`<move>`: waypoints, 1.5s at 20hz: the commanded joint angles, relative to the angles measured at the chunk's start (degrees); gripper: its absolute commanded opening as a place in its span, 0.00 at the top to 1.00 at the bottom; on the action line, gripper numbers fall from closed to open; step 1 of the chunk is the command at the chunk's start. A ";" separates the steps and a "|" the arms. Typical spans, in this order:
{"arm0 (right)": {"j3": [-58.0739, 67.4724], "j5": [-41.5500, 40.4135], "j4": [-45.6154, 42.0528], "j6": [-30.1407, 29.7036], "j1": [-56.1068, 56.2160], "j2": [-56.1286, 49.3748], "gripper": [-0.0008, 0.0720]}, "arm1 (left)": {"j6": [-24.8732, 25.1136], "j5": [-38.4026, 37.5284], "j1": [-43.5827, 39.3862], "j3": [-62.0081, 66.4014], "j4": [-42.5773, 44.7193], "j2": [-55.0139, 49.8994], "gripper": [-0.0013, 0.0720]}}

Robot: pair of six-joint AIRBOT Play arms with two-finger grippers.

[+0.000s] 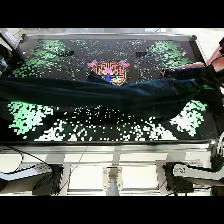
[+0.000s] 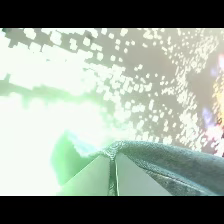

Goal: Fold the clothes and pants, and hang the long-sleeved shirts on hangers.

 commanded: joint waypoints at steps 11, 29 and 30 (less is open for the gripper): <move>-55.60 -10.45 -16.15 -5.03 -17.25 19.04 0.95 | 5.20 -7.28 -0.44 -32.61 21.49 2.97 0.96; -43.85 -8.81 -11.23 0.02 -23.08 19.26 0.27 | 2.21 -5.07 -4.76 -21.44 11.93 2.97 0.47; -41.55 -8.87 -8.07 0.00 -23.08 19.26 0.27 | 4.48 -4.57 -7.26 -18.36 7.48 2.95 0.46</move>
